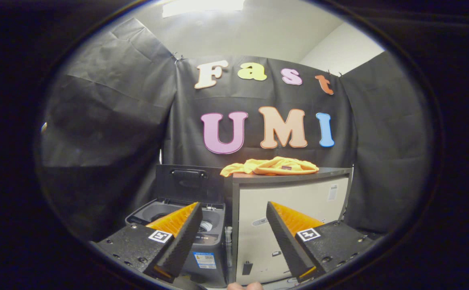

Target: Put the clothes into the washing machine and then close the washing machine lid.

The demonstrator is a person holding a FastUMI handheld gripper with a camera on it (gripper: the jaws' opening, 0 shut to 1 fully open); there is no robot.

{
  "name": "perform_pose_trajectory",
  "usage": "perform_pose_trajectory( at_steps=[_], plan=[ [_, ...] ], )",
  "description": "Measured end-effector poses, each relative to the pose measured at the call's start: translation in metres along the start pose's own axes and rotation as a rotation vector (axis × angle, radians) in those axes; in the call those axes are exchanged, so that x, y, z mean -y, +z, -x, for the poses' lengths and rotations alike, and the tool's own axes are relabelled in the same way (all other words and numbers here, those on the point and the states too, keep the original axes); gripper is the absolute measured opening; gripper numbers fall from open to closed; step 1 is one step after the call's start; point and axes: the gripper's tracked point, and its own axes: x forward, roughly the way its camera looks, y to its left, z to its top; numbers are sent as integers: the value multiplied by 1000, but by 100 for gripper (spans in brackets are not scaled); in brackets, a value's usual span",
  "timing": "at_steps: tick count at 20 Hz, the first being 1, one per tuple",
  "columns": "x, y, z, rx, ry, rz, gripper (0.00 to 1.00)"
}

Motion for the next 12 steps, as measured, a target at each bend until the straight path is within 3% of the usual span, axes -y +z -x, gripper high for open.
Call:
perform_pose_trajectory(
  at_steps=[12],
  plan=[
    [35,46,-101,-64,-28,5,97]
  ],
)
